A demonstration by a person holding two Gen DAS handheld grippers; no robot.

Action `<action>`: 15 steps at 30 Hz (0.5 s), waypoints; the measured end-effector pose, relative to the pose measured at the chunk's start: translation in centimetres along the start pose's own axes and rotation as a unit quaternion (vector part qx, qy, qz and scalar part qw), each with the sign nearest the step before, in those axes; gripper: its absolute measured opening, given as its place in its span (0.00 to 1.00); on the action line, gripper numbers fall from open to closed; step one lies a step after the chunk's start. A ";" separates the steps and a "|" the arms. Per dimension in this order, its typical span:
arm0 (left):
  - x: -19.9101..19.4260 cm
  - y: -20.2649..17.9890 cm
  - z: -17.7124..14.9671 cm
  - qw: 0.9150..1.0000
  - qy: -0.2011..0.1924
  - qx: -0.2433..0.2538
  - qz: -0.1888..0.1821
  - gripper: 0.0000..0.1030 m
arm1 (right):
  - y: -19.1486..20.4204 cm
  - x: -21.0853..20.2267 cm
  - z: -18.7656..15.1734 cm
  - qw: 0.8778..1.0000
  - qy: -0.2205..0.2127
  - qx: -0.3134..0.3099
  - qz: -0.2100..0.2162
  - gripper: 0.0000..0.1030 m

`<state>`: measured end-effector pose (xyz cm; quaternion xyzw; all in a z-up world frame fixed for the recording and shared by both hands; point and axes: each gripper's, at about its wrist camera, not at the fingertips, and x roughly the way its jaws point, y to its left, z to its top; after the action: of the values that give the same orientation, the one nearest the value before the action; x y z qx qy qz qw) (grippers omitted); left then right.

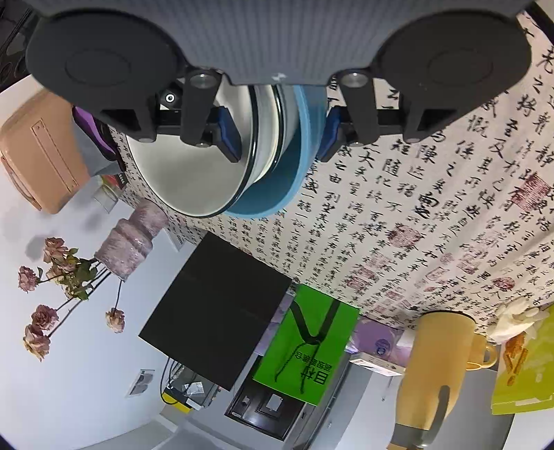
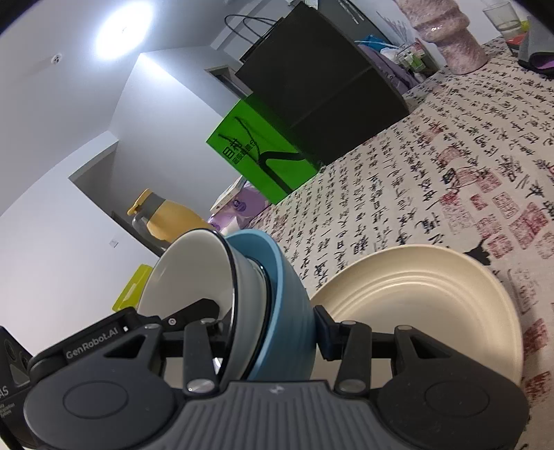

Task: Organize plates and bowls
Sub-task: 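Carry the bowl stack with both grippers toward the cream plates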

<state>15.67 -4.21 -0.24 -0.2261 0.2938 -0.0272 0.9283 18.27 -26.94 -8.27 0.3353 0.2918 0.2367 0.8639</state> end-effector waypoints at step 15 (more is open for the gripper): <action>2.2 -2.1 -1.9 0.999 0.033 0.007 -0.023 0.48 | -2.9 -2.2 0.2 0.999 -0.013 0.016 -0.032 0.41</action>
<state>16.60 -7.25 -1.90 -0.2258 0.3186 -0.0583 0.9188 17.42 -30.26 -9.50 0.3430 0.2946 0.1996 0.8693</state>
